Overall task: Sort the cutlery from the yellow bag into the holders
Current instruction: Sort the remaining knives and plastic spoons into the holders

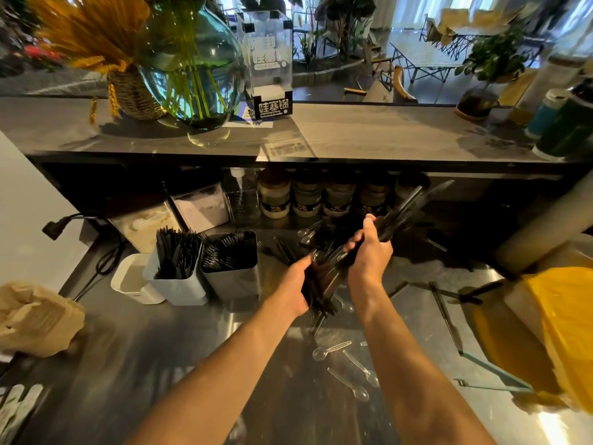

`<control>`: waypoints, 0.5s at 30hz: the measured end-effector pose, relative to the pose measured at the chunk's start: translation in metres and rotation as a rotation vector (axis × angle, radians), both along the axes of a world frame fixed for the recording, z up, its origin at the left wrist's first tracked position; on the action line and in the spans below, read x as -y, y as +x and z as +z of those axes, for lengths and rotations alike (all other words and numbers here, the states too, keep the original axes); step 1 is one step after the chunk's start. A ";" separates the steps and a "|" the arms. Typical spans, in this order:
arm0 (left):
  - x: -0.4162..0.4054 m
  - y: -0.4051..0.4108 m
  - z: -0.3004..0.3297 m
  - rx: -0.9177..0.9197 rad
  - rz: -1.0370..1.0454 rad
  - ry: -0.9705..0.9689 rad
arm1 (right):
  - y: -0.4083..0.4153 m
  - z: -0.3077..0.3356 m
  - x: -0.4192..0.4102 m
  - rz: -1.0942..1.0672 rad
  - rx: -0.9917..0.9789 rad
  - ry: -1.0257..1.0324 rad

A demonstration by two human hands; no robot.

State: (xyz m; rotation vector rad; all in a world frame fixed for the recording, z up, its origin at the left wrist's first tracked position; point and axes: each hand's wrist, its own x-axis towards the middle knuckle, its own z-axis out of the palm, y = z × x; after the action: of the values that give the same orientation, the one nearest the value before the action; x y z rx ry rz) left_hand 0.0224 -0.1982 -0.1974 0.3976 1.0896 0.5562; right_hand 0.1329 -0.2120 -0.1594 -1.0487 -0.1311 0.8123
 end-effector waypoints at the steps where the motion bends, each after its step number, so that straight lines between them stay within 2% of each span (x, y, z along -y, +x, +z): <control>1: 0.000 0.000 0.002 0.022 -0.007 0.001 | -0.005 -0.003 0.000 0.030 0.014 -0.005; 4: -0.005 -0.004 0.006 0.067 -0.030 0.002 | -0.010 -0.009 0.001 0.105 0.021 0.008; 9: -0.013 -0.025 -0.002 0.031 -0.083 0.011 | -0.001 -0.004 -0.001 0.200 0.070 0.013; 15: -0.031 -0.046 -0.005 0.096 0.122 0.092 | -0.002 -0.005 0.010 0.695 0.251 -0.168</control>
State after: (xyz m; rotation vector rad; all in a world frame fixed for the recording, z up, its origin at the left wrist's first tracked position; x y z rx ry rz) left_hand -0.0238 -0.1674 -0.2021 0.3819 1.0032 0.7284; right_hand 0.1312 -0.2218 -0.1641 -1.2803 -0.6775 1.3278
